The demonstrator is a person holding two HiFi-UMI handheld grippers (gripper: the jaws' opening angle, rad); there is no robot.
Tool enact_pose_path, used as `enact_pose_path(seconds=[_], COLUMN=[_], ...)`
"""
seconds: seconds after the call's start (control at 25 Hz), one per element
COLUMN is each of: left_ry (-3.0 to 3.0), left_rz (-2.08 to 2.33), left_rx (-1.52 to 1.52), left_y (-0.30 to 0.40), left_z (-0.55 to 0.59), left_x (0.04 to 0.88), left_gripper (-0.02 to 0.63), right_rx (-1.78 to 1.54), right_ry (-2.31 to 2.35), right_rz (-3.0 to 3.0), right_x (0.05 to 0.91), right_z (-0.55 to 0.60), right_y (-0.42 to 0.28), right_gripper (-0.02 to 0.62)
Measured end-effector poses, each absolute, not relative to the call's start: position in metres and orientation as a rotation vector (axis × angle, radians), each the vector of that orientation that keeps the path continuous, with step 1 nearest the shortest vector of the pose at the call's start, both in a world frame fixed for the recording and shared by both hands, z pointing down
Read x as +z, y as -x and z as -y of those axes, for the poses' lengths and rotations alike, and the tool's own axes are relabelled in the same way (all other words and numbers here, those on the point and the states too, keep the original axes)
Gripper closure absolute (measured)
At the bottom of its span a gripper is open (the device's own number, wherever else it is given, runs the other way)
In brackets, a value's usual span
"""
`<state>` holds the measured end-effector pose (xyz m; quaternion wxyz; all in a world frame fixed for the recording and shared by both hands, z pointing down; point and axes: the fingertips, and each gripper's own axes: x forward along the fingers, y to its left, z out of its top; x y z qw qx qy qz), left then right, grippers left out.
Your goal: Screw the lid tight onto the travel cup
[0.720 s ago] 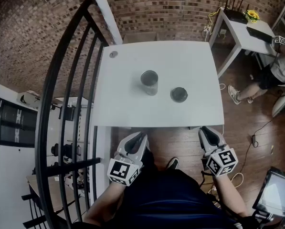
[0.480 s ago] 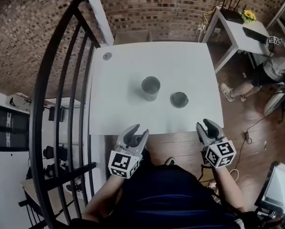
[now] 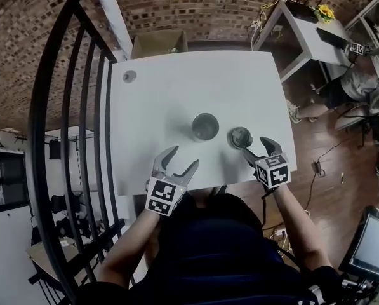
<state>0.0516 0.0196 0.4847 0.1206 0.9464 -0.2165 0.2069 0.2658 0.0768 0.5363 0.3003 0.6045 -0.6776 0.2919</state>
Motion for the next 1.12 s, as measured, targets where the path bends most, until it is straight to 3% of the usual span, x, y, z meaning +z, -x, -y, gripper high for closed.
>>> enact_pose_path(seconds=[0.16, 0.72, 1.12], left_ry=[-2.700, -2.649, -2.633], left_rz=[0.634, 0.706, 0.652], left_rx=[0.647, 0.650, 0.615], left_y=[-0.072, -0.091, -0.083], left_z=[-0.007, -0.010, -0.015], left_x=[0.489, 0.496, 0.500], left_gripper=[0.284, 0.284, 0.318], right_rx=[0.870, 0.801, 0.865], right_ry=[-1.538, -1.381, -1.353], right_rz=[1.751, 1.673, 1.758], right_x=[0.576, 0.611, 0.610], right_z=[-0.058, -0.035, -0.044], right_y=[-0.266, -0.258, -0.261], right_gripper=[0.218, 0.210, 0.213])
